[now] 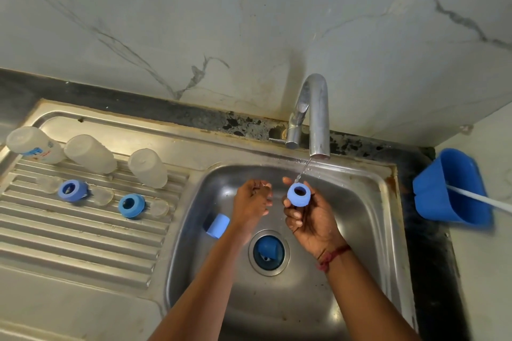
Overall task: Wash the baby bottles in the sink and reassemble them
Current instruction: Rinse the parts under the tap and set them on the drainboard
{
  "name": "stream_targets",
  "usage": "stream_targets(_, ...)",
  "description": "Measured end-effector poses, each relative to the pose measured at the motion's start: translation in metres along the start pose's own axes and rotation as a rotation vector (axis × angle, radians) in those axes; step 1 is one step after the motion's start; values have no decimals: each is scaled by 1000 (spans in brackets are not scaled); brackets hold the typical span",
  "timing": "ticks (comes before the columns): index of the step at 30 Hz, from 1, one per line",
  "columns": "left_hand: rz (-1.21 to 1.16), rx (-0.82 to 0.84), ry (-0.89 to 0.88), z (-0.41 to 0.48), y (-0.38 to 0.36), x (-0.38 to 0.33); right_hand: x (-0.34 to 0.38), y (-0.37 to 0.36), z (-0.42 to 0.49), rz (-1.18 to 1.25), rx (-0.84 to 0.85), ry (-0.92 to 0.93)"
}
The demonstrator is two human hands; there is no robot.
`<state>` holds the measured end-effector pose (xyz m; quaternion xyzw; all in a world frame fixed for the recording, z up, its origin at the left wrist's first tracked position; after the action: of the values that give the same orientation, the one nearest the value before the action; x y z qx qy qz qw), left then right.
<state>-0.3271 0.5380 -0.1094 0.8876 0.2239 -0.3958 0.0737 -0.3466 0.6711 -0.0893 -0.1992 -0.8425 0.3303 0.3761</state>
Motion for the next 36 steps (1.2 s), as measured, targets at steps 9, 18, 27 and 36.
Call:
stream_targets(9, -3, -3, 3, -5, 15, -1, 4, -23, 10, -108, 13, 39)
stream_targets(18, -31, 37, -5, -13, 22, -9, 17, -26, -4, 225, -51, 247)
stream_targets(27, -58, 108, 5, -28, 17, -12, 17, -5, -18, -170, -137, 250)
stream_targets(36, -57, 317, 0, -47, -22, -16, 44, -24, -22, -1289, -195, 793)
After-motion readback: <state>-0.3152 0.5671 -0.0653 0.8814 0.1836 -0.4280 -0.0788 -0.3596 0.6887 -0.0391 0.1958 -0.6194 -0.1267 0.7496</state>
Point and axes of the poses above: each hand's wrist, its own z-axis towards the middle knuckle, its own y-axis out of the back of the hand, x = y × z, the point moved 6 cm from there along z, towards the middle knuckle, and after that the axes turned 9 degrees about y, right-handed, at the moved point
